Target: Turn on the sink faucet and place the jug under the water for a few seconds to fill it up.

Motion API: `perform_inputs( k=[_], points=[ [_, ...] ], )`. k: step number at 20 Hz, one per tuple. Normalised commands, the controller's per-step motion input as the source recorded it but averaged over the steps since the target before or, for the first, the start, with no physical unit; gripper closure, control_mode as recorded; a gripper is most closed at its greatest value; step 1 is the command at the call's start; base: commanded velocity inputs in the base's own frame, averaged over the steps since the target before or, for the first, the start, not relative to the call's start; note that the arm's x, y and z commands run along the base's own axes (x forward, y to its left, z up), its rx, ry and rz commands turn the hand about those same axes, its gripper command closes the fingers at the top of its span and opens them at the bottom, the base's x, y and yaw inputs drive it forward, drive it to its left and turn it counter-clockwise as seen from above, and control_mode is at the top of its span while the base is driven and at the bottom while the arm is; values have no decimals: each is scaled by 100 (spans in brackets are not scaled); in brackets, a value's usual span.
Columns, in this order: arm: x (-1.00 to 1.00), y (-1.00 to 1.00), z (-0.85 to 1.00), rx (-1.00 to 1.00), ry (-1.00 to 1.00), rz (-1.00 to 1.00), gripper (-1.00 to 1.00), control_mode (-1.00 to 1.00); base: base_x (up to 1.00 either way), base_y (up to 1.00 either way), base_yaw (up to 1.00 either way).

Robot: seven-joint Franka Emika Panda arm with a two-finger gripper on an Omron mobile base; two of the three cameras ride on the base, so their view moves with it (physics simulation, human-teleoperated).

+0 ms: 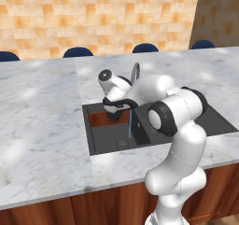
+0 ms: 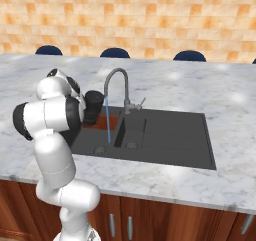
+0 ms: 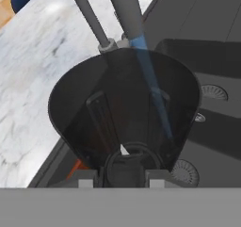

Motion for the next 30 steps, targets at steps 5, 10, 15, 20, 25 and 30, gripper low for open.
perform_inputs(
  k=[5,10,15,20,25,30],
  points=[
    [5,-43,0,7,0,0,100,-100,0,0,0],
    [-14,-31,0,4,-3,0,100,-100,0,0,0],
    [-40,-11,0,0,-13,0,100,-100,0,0,0],
    [-13,-2,-8,0,-4,0,100,-100,0,0,0],
    [0,0,-14,0,0,0,100,-100,0,0,0],
    [0,0,-15,0,0,0,100,-100,0,0,0]
  ],
)
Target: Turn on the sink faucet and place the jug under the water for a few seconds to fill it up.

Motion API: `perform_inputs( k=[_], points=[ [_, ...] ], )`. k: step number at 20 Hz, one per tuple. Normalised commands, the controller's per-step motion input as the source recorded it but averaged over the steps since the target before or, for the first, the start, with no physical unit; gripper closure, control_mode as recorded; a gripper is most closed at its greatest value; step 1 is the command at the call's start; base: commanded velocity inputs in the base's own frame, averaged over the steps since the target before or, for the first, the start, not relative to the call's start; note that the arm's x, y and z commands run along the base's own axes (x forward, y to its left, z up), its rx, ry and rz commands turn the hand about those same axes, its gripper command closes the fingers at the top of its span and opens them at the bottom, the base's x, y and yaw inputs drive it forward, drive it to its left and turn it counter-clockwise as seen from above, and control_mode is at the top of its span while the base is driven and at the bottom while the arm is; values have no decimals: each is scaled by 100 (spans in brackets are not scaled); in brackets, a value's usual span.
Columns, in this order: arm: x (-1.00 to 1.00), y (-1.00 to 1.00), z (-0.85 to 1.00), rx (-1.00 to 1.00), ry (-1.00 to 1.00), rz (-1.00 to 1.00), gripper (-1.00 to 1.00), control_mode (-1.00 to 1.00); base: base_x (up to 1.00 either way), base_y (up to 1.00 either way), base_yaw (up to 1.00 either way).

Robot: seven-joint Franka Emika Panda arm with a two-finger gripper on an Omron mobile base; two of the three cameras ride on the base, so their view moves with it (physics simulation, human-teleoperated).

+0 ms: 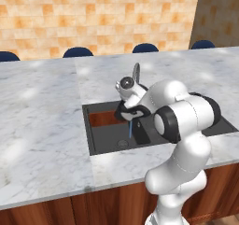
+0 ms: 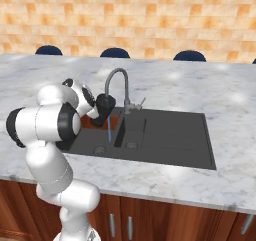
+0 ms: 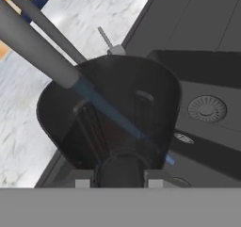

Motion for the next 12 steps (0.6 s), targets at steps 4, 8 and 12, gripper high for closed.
perform_inputs(
  k=[4,8,12],
  points=[
    [-2,0,-8,-1,-5,0,100,-100,0,0,0],
    [-1,0,0,0,-7,0,100,-100,0,0,0],
    [0,0,0,-2,-7,0,100,-100,0,0,0]
  ],
)
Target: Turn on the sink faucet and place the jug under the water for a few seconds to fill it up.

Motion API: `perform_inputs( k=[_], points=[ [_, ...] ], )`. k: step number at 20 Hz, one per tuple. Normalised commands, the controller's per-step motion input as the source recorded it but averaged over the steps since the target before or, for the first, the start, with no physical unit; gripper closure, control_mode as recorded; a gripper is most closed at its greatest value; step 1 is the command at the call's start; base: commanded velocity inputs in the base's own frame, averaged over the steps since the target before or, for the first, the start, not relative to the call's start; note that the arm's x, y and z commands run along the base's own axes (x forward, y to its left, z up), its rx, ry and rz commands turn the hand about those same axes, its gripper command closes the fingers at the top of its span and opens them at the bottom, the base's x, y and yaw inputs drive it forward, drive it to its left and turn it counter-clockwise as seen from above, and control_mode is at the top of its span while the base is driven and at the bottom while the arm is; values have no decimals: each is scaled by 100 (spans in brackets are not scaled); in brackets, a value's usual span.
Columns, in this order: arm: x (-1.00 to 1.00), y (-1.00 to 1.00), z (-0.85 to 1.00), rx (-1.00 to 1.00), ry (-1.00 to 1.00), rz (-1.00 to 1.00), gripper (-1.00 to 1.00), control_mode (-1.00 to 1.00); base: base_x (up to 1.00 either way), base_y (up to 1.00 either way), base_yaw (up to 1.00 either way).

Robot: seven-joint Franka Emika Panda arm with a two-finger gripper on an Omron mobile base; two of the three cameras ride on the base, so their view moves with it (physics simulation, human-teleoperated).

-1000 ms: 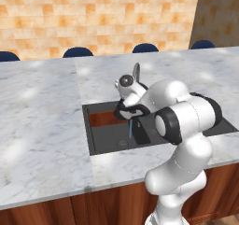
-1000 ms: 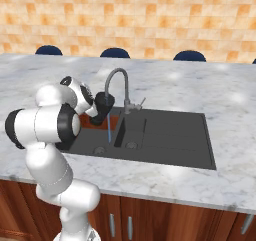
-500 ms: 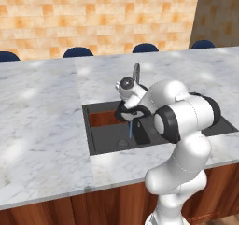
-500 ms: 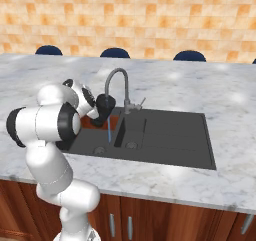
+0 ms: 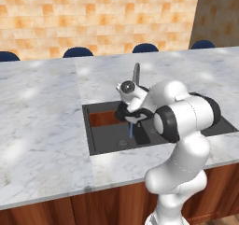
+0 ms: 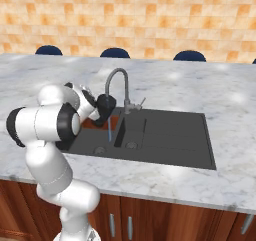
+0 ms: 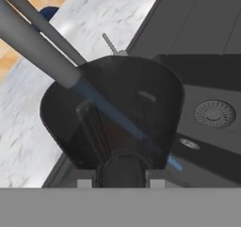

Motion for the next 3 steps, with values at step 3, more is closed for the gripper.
perform_inputs(
  k=[3],
  points=[
    [0,0,-1,-4,-6,0,100,-100,0,0,0]
  ],
)
